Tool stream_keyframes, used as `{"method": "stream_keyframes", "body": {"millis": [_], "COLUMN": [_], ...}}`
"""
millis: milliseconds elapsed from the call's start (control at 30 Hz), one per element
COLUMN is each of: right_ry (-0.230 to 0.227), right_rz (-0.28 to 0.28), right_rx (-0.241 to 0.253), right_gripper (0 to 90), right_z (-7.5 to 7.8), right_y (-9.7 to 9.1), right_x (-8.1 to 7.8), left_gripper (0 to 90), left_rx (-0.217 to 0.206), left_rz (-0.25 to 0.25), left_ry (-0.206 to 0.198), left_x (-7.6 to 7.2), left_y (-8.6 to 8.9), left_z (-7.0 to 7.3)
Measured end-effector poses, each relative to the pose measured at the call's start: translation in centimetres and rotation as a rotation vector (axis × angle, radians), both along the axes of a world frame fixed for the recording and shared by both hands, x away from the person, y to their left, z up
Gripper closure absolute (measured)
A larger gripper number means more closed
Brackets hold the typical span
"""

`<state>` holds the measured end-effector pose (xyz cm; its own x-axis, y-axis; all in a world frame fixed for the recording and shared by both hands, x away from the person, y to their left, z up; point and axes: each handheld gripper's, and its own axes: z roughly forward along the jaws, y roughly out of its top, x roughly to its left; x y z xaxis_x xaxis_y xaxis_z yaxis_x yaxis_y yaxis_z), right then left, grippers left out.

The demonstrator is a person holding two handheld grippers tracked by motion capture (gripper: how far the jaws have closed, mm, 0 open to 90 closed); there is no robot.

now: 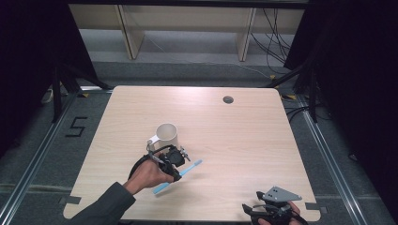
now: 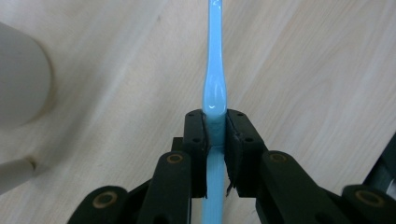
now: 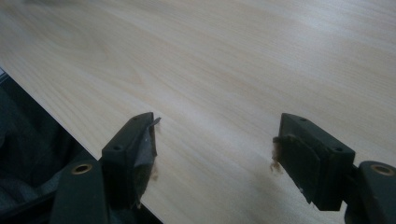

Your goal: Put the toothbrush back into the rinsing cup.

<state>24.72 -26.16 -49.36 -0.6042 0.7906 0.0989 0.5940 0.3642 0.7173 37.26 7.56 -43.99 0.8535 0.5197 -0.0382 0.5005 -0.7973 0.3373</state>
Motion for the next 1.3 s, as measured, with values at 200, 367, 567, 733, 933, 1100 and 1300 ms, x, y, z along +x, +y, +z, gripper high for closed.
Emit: {"method": "stream_keyframes", "body": {"millis": [200, 367, 567, 733, 933, 1100, 1300], "right_ry": [0.019, 0.001, 0.003, 0.003, 0.001, 0.003, 0.007], "right_rz": [-0.025, -0.012, -0.01, -0.014, -0.015, -0.02, -0.021], "right_rx": [0.01, -0.002, 0.001, -0.002, 0.002, 0.007, 0.013], "right_gripper": [29.4, 29.4, 29.4, 29.3, 29.3, 29.3, 29.3], "right_z": [0.0, -0.1, 0.0, 0.0, 0.0, 0.1, 0.0], "right_y": [0.2, 0.0, 0.0, 0.0, -0.1, 0.0, 0.0], "right_x": [-0.2, 0.0, -0.1, -0.1, -0.1, -0.1, -0.1], "left_gripper": [78.8, 78.7, 78.8, 78.7, 78.8, 78.8, 78.8], "left_rx": [-0.144, -0.231, -0.287, -0.384, -0.46, -0.521, -0.593], "left_rz": [0.027, 0.041, 0.067, 0.094, 0.146, 0.209, 0.289], "left_ry": [-0.043, -0.085, -0.138, -0.177, -0.247, -0.311, -0.376], "left_x": [-0.1, -0.4, -0.8, -1.3, -1.7, -1.8, -1.8], "left_y": [2.0, 3.6, 5.0, 6.3, 8.2, 9.9, 11.1], "left_z": [2.1, 3.6, 4.3, 4.9, 5.3, 5.3, 5.0]}}
